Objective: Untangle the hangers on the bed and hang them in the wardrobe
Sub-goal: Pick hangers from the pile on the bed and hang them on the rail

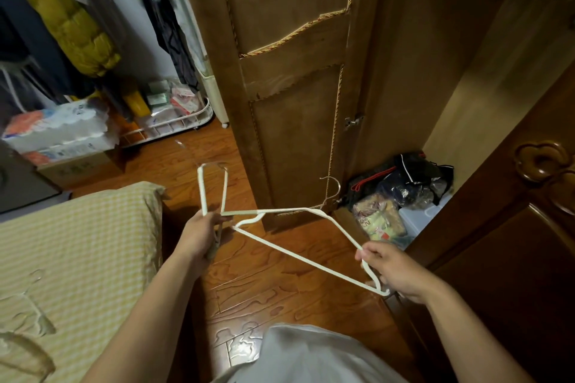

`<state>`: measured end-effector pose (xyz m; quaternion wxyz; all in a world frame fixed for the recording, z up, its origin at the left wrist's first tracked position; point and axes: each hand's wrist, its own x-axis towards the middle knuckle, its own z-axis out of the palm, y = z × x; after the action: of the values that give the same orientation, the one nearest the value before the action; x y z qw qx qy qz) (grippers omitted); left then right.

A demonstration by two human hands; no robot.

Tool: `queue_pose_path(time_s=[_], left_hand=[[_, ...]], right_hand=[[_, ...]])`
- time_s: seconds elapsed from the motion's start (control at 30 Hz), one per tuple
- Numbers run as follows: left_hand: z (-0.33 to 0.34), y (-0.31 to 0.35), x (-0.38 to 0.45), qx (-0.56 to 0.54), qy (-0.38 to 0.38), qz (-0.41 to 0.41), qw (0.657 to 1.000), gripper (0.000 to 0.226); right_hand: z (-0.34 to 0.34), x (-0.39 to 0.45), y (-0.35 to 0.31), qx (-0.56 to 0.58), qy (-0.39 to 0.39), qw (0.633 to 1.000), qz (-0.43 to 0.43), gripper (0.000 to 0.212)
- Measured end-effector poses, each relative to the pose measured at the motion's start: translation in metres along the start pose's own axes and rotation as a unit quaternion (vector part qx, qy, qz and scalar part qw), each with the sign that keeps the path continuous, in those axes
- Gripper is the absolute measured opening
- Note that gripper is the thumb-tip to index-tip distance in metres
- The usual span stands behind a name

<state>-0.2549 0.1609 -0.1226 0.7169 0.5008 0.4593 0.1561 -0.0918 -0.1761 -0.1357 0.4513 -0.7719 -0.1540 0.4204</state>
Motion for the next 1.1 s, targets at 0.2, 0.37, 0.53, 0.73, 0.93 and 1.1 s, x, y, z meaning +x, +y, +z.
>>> queue_pose_path(time_s=[0.2,0.37,0.53,0.73,0.93,1.1], left_hand=[[-0.022,-0.014,-0.024,0.048,-0.082,-0.091,0.991,0.047],[-0.014,-0.011,-0.052,0.112,-0.234,-0.124,0.958,0.049],[-0.012,0.006,-0.052,0.153,-0.312,-0.117,0.931,0.047],[0.02,0.033,-0.048,0.228,-0.303,0.005,0.925,0.036],[0.052,0.085,-0.036,0.285,-0.371,0.047,0.882,0.03],[0.069,0.125,0.002,0.281,-0.445,0.004,0.85,0.037]], right_hand=[[-0.011,0.008,0.002,0.062,0.09,0.993,0.04,0.014],[-0.002,0.023,-0.014,0.085,0.158,0.983,0.023,0.068],[-0.02,0.03,-0.031,0.081,0.224,0.971,0.028,0.086],[-0.034,0.044,-0.042,0.088,0.3,0.949,0.031,0.018],[-0.067,0.057,-0.075,0.222,0.311,0.923,-0.045,0.022],[-0.093,0.06,-0.088,0.238,0.312,0.914,-0.105,0.02]])
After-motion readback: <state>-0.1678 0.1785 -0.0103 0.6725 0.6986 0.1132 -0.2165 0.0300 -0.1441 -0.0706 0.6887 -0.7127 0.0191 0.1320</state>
